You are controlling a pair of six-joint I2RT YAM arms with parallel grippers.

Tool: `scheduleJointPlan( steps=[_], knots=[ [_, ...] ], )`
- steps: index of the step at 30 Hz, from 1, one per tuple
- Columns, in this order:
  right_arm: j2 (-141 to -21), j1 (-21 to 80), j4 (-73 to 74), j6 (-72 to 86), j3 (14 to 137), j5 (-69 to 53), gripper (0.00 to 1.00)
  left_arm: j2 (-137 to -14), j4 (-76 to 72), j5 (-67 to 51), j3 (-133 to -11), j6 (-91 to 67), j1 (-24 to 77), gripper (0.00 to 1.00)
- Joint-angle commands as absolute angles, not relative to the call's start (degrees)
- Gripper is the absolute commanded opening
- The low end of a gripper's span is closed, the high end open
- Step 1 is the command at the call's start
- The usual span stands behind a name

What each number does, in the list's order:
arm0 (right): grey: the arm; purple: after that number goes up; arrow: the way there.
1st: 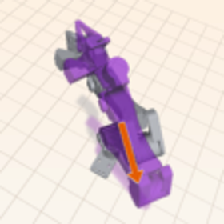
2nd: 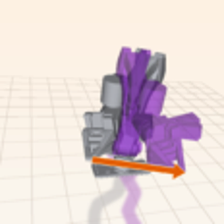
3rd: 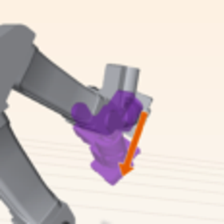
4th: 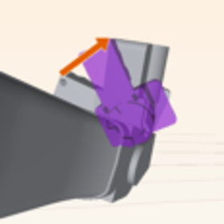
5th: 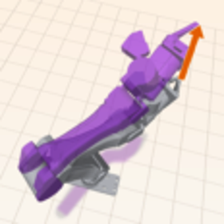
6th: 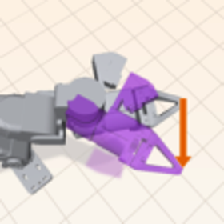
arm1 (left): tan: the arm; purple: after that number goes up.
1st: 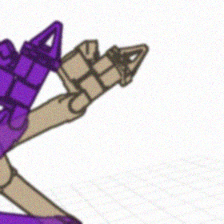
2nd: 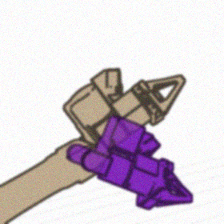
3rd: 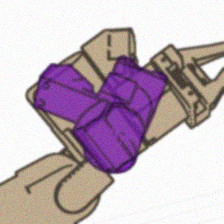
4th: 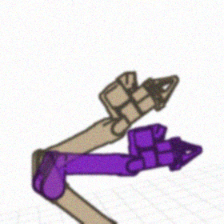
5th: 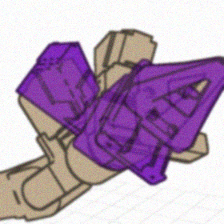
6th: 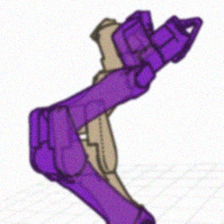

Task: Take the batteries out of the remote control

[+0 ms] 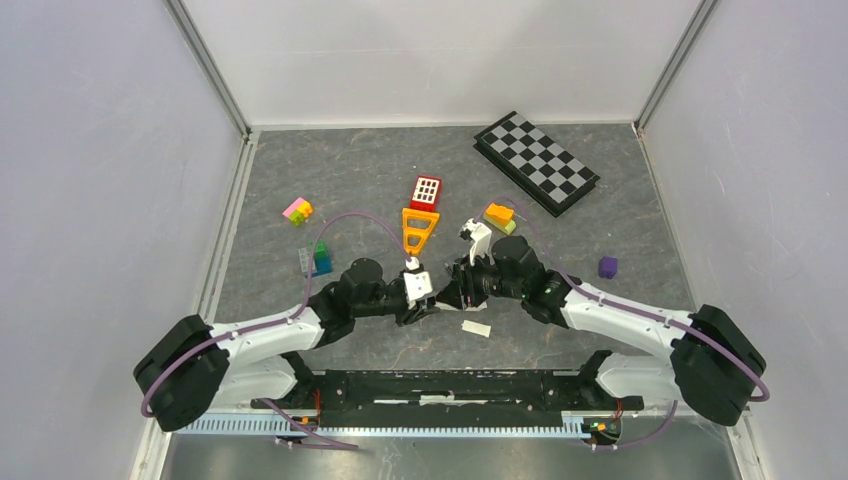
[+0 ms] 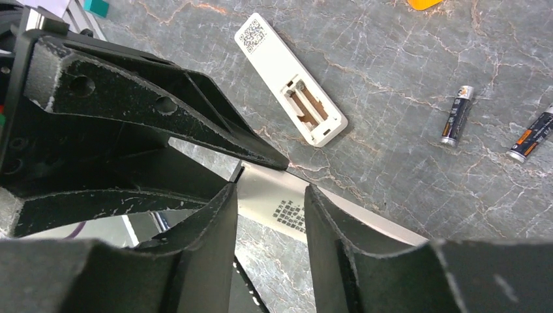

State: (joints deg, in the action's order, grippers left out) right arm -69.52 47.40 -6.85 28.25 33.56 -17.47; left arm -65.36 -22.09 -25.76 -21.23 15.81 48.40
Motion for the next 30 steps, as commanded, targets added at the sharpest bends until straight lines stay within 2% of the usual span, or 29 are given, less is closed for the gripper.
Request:
scheduleJointPlan(
  steps=[1, 5, 12, 16, 18, 21, 30],
  knots=[
    [-70.04, 47.20, -1.30, 25.14, 34.10, -11.03, 0.43, -62.74, -23.36, -25.14, -21.18, 16.24, 48.69, 0.02],
    [-70.27, 47.20, -0.09, 23.89, 34.37, -10.94, 0.42, -62.75, -23.38, -24.87, -21.36, 16.37, 48.69, 0.02],
    [-68.60, 47.15, -0.14, 18.55, 36.71, -15.31, 0.61, -63.20, -23.12, -25.22, -21.60, 16.46, 48.69, 0.02],
    [-63.55, 46.73, -0.14, 5.44, 35.32, -14.02, 0.71, -63.31, -22.22, -25.32, -21.84, 17.11, 48.69, 0.02],
    [-59.91, 46.30, -0.10, -4.72, 32.82, -17.05, 0.81, -63.30, -21.65, -25.27, -22.04, 17.40, 48.69, 0.02],
    [-55.05, 45.27, 2.41, -17.95, 29.34, -20.86, 0.88, -63.30, -21.38, -25.48, -22.10, 17.68, 48.69, 0.02],
    [-54.32, 40.43, 3.28, -42.24, 24.18, -30.37, 0.91, -63.46, -20.49, -26.01, -22.67, 18.20, 48.69, 0.02]
  ],
)
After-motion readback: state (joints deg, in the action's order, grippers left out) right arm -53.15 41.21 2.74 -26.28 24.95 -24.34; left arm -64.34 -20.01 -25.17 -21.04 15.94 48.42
